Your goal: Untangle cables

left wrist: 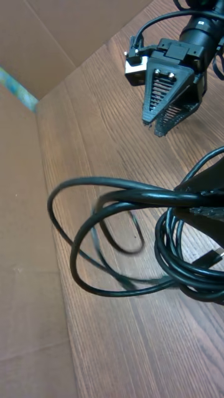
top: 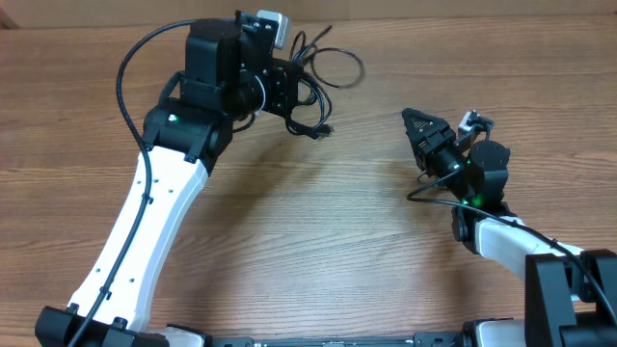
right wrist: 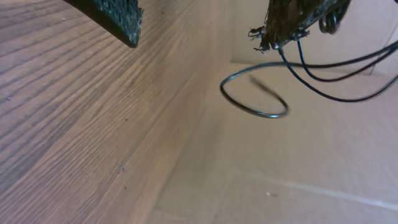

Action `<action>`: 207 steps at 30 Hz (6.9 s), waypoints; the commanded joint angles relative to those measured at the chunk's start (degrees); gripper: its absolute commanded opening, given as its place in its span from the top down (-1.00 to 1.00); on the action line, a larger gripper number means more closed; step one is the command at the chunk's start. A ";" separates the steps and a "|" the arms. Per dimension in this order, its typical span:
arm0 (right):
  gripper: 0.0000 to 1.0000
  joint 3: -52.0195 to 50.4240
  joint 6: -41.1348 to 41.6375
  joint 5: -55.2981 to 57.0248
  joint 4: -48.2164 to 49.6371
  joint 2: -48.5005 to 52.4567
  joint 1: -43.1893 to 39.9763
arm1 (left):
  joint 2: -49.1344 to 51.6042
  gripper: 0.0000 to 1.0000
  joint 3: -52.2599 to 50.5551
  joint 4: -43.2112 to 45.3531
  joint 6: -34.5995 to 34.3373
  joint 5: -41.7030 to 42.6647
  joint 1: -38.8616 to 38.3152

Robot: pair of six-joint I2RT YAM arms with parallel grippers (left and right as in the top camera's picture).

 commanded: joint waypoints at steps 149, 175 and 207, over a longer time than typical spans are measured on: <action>0.93 0.61 -12.52 -17.05 24.39 0.11 4.72 | -0.15 -0.87 1.03 -8.39 -20.06 -17.97 -14.01; 0.92 0.61 -1.77 -17.99 24.87 0.11 2.01 | 0.52 -0.38 0.66 -18.12 17.70 -14.82 -14.01; 0.92 0.61 24.22 -24.68 29.20 0.11 -3.08 | 0.61 -0.61 0.11 -19.17 81.61 -1.97 -14.01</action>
